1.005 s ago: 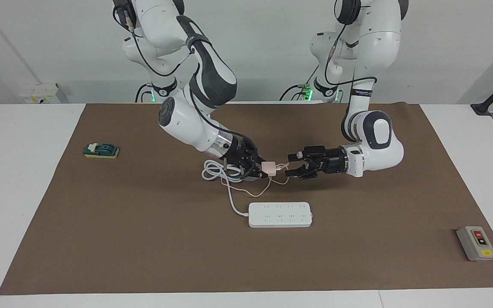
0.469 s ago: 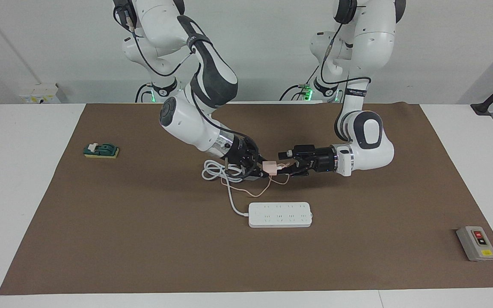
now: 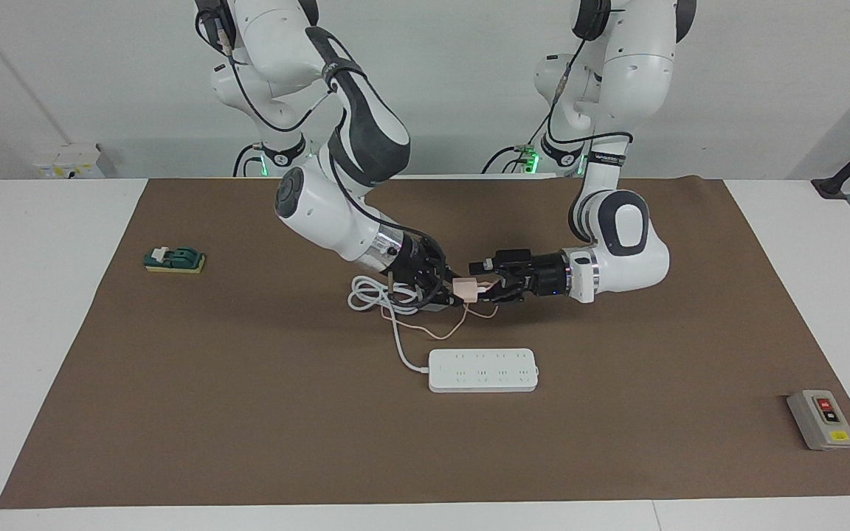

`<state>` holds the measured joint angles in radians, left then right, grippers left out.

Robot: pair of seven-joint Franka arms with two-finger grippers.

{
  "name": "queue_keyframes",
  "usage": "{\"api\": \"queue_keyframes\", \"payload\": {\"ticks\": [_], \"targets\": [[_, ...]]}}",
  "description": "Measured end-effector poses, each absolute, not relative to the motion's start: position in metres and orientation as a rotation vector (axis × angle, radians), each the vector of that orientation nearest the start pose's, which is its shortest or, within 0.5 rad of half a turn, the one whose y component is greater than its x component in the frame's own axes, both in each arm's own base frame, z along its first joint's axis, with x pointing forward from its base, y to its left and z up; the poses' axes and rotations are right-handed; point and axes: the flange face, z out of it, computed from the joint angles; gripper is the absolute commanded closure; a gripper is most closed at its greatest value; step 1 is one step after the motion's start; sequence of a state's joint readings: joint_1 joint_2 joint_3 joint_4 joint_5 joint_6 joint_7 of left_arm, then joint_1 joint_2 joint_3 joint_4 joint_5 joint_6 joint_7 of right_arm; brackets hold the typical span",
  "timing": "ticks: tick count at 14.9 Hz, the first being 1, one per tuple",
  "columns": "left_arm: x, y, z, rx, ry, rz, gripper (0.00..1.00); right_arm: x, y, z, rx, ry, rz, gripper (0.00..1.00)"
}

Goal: Plug charger into power strip
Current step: 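Close the left gripper on the charger held by the right gripper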

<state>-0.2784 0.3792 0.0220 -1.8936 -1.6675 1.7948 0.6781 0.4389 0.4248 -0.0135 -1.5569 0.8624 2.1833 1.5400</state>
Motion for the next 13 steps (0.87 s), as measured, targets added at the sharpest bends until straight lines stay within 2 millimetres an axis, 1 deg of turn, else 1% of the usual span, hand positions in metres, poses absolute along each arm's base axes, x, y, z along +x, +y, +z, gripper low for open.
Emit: {"api": "queue_keyframes", "payload": {"ticks": [13], "targets": [[0.5901, -0.2433, 0.349, 1.629, 0.03, -0.014, 0.01, 0.6288, 0.3172, 0.4336, -1.773, 1.749, 0.672, 1.0]]}}
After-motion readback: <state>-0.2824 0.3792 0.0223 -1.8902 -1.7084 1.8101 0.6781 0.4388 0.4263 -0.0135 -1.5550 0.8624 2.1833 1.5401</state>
